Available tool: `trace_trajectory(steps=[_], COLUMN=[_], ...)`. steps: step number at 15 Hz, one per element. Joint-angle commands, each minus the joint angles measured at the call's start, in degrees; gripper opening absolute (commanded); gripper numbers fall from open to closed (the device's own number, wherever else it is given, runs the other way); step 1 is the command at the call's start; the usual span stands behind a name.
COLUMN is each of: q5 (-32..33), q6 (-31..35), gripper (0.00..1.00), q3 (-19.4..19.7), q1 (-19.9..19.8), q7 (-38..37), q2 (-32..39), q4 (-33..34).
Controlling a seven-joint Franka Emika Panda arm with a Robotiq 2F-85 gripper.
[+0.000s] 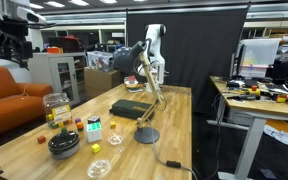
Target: Place the Rubik's cube on the left on top of the Rubik's cube on the right
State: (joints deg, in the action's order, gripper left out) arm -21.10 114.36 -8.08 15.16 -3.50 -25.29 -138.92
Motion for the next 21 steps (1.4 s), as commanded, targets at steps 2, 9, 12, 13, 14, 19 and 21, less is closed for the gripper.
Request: trace_trajectory(steps=[2,9,12,13,14,19,21], q5=[-0.3,-0.1,2.3,3.2,4.3,13.7,12.3], q6=[-0.2,-0.9,-0.4,0.4,1.4,11.2,10.9], gripper=[1.0,1.0,1.0,1.0,1.0,1.0,1.0], q3=[-0.7,-0.7,-1.9,-2.6,-3.2,-5.6,-4.6], q1=[-0.8,-0.9,-1.1,-1.1,-1.1,-2.2,-1.3], q7=[0.3,0.3,0.1,-0.3,-0.6,-8.3,-6.5], q2=[0.0,0.7,4.6,6.3,7.8,17.3,16.2], q4=[0.1,0.4,1.3,1.9,2.5,7.3,6.0])
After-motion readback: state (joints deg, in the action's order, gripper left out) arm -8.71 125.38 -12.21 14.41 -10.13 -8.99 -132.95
